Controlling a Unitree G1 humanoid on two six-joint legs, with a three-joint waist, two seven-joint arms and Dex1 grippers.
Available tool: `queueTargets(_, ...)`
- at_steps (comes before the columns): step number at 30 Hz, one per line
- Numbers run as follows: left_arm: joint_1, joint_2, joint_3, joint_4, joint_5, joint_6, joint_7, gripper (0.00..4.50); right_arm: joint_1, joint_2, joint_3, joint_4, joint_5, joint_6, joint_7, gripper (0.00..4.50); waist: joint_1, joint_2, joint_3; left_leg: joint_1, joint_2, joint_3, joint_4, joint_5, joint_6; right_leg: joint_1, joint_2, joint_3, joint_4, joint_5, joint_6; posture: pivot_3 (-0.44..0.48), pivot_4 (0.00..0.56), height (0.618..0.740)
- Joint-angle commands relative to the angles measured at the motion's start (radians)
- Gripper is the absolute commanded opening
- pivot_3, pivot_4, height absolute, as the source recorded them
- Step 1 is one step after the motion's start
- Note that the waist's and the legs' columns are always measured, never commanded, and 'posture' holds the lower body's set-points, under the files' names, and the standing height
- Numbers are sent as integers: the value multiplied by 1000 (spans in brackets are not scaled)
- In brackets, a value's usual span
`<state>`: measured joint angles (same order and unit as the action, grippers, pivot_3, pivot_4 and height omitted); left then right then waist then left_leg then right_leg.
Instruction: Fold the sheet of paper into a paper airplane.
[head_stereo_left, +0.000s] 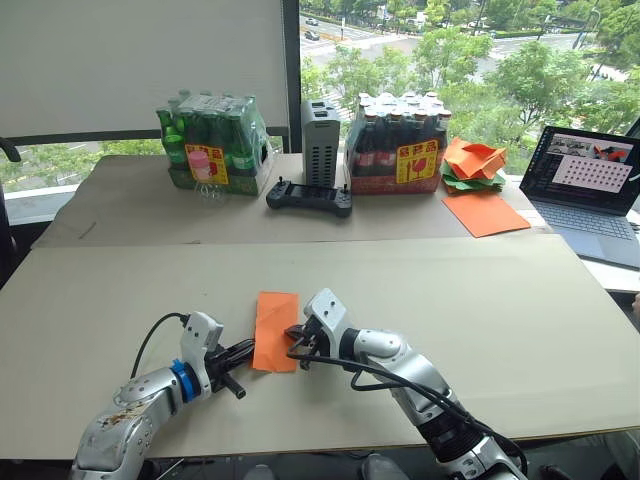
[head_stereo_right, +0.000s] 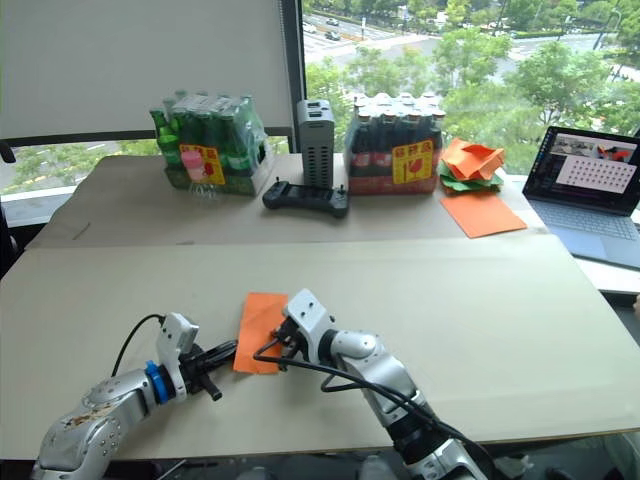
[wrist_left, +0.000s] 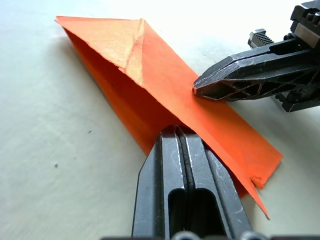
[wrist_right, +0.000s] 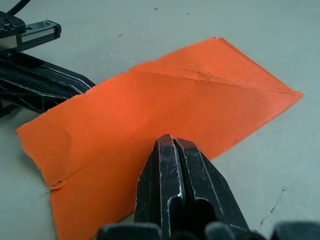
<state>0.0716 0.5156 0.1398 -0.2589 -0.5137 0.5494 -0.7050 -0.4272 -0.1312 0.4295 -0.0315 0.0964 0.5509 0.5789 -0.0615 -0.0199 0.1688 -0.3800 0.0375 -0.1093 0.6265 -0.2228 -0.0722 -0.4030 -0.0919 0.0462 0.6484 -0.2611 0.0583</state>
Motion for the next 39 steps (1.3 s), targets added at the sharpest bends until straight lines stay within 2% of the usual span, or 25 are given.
queueTargets(1,8,3,104,-18,-44,22,48,52,-5,-1,19,8,-16,-19,13,0,0,0,0,0,0,0,0,0,0,0,0,0,0,0,0,0,150,740)
queueTargets(6,-67,-46,199,-41,-160,69,116,52,0,-1,23,18,-28,-29,25,0,8,-1,0,-1,0,0,1,0,0,0,0,0,0,0,0,0,150,740)
queueTargets(12,-85,-52,134,-92,-178,101,116,52,2,0,17,24,-37,-32,30,0,9,-1,-1,0,0,0,0,0,0,0,0,0,0,0,0,0,150,740)
queueTargets(20,-32,-42,2,-43,-109,71,53,52,9,3,2,16,-41,-31,16,0,11,-1,-1,0,0,0,0,0,0,0,0,0,0,0,0,0,150,740)
queueTargets(30,-51,-35,-14,37,-63,45,18,52,-1,3,-23,-16,-34,-7,-4,0,17,-1,-1,0,0,0,0,0,0,0,0,0,0,0,0,0,150,740)
queueTargets(35,-52,-41,-30,59,-43,35,5,52,-50,10,-5,64,-96,18,-55,0,16,-1,-1,0,0,0,0,0,0,0,0,0,0,0,0,0,150,740)
queueTargets(39,-49,-47,-29,55,-42,34,6,52,-87,42,-46,128,-106,59,-122,0,18,-1,-1,1,0,0,0,0,0,1,0,0,0,0,0,0,150,740)
